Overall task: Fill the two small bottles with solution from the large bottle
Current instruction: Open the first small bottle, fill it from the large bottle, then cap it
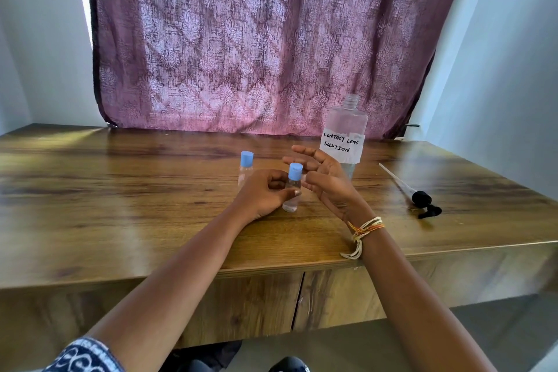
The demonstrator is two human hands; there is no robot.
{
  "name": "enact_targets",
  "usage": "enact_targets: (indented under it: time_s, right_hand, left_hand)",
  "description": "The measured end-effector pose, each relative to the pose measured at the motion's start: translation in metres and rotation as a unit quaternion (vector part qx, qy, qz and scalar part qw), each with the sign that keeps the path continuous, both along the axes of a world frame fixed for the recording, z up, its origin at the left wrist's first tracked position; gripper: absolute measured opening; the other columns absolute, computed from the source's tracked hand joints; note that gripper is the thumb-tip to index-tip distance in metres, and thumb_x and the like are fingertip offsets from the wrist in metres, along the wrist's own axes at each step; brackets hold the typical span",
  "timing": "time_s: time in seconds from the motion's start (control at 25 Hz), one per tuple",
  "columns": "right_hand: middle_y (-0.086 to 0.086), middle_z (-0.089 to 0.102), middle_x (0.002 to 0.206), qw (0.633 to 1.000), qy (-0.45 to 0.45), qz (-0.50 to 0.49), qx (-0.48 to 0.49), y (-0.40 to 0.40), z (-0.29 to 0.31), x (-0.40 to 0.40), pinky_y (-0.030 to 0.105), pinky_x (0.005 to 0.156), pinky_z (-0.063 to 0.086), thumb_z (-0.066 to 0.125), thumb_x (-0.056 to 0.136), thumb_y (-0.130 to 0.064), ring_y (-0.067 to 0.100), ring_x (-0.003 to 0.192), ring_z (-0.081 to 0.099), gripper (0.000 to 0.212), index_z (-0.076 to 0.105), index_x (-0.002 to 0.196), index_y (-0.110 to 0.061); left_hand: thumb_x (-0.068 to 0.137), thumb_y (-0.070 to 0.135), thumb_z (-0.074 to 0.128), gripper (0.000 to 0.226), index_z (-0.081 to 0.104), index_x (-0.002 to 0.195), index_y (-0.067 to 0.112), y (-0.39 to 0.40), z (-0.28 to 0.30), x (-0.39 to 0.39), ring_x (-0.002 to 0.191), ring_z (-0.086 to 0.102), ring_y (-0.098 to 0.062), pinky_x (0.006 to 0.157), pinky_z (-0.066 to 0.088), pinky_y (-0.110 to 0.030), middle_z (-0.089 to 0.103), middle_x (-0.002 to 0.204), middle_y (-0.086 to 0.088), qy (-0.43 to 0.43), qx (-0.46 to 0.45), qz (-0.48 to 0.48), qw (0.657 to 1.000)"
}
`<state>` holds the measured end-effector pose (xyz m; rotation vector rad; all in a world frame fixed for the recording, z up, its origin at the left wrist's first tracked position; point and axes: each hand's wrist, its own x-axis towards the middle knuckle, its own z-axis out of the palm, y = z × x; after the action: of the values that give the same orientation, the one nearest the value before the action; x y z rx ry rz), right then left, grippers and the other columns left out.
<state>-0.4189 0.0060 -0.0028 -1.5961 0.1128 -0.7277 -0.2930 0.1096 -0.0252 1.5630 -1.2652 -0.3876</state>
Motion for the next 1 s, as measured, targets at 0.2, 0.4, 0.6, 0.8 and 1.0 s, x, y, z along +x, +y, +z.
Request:
enact_targets:
  time_s: [0.2, 0.4, 0.6, 0.8, 1.0]
  right_hand:
    - [0.020, 0.069, 0.108, 1.000, 0.006, 0.015, -0.003, 0.0007, 0.0007, -0.0010, 0.025, 0.077, 0.057, 0.057, 0.073, 0.006, 0.022, 0.094, 0.069, 0.056, 0.050, 0.127, -0.009]
    - [0.007, 0.066, 0.091, 0.999, 0.019, -0.025, -0.028, 0.0017, -0.0018, -0.0008, 0.032, 0.084, 0.051, 0.074, 0.071, 0.001, 0.015, 0.083, 0.062, 0.056, 0.055, 0.123, -0.012]
    - [0.018, 0.067, 0.115, 1.000, 0.012, 0.011, 0.011, -0.0019, 0.0005, -0.0017, 0.046, 0.096, 0.047, 0.059, 0.075, -0.003, 0.034, 0.104, 0.061, 0.051, 0.055, 0.124, -0.015]
    - [0.016, 0.070, 0.105, 1.000, 0.003, -0.011, -0.010, -0.0006, -0.0013, -0.0014, 0.029, 0.084, 0.056, 0.066, 0.079, 0.003, 0.024, 0.094, 0.067, 0.046, 0.058, 0.120, -0.015]
    - [0.006, 0.068, 0.084, 0.996, 0.011, -0.072, -0.048, 0.0035, 0.0002, 0.0008, 0.022, 0.074, 0.055, 0.075, 0.075, 0.005, 0.011, 0.076, 0.066, 0.041, 0.062, 0.110, -0.014]
  left_hand:
    - [0.081, 0.020, 0.074, 0.028, 0.072, 0.108, 0.016, 0.0010, 0.0008, -0.0002, 0.099, 0.067, -0.008, 0.089, 0.050, -0.023, 0.074, 0.103, 0.002, -0.009, -0.006, -0.001, 1.000]
    - [0.080, 0.017, 0.075, 0.025, 0.072, 0.104, 0.015, 0.0007, -0.0006, 0.0003, 0.097, 0.069, -0.009, 0.087, 0.051, -0.022, 0.075, 0.099, 0.002, -0.010, -0.017, -0.011, 1.000]
    - [0.079, 0.022, 0.076, 0.031, 0.071, 0.110, 0.017, 0.0000, 0.0001, -0.0001, 0.102, 0.066, -0.008, 0.090, 0.049, -0.023, 0.074, 0.104, 0.004, -0.001, 0.008, 0.004, 1.000]
    - [0.079, 0.024, 0.076, 0.033, 0.070, 0.111, 0.020, 0.0006, 0.0003, 0.0003, 0.102, 0.066, -0.008, 0.094, 0.050, -0.028, 0.074, 0.105, 0.005, -0.005, 0.008, 0.002, 1.000]
    - [0.079, 0.021, 0.076, 0.030, 0.072, 0.108, 0.015, 0.0007, -0.0009, 0.0003, 0.099, 0.069, -0.011, 0.093, 0.053, -0.031, 0.075, 0.101, 0.000, -0.018, -0.005, 0.008, 1.000]
